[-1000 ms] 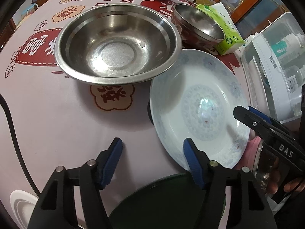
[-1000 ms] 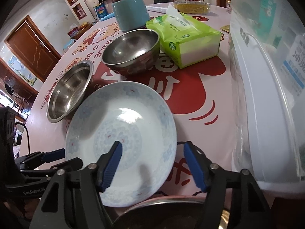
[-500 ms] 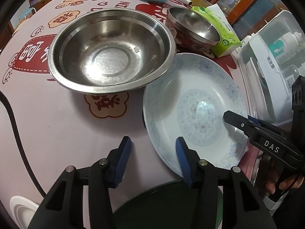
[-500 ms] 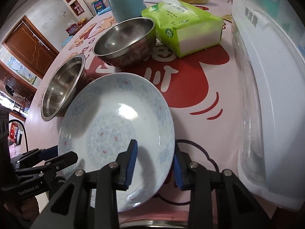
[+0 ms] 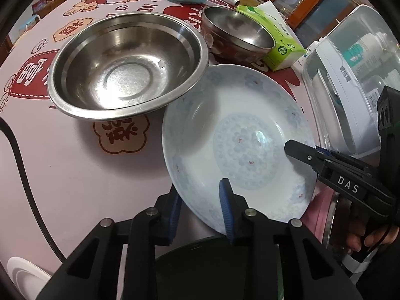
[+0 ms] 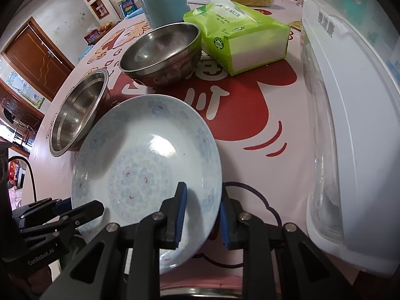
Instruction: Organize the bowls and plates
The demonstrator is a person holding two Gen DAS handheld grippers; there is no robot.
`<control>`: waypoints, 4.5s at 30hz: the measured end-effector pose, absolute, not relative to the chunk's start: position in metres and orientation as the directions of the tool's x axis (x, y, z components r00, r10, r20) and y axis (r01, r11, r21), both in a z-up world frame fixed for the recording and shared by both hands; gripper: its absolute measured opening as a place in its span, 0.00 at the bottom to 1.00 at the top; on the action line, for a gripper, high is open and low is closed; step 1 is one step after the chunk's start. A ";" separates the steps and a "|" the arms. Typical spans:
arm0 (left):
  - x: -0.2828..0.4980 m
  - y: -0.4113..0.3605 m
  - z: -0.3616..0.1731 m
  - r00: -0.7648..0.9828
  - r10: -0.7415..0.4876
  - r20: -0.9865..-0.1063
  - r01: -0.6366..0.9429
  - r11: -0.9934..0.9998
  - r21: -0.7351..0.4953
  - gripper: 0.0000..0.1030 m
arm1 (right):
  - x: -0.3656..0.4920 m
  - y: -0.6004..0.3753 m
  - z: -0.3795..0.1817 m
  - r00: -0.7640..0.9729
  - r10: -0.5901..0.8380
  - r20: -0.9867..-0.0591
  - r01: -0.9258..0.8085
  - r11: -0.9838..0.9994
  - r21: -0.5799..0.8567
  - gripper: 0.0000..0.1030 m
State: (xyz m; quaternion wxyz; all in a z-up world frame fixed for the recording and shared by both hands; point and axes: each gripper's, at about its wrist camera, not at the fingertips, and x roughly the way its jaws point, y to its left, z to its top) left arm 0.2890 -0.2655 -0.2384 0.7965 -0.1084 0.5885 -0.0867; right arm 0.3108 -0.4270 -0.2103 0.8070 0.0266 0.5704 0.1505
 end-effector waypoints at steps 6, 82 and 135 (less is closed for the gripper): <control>0.290 -0.274 -0.238 0.303 -0.224 -0.926 0.045 0.974 -0.221 0.24 | 0.305 -0.430 -0.206 0.333 0.274 -0.902 -0.218 0.953 0.210 0.18; 0.097 -0.221 -0.101 0.549 -0.255 -0.796 0.119 0.967 -0.227 0.25 | 0.114 -0.415 -0.082 0.597 0.331 -0.731 -0.298 0.937 0.181 0.14; 0.003 -0.065 -0.180 0.269 -0.102 -0.958 -0.066 0.990 -0.124 0.25 | 0.030 -0.263 -0.179 0.375 0.454 -0.808 -0.427 0.859 0.284 0.15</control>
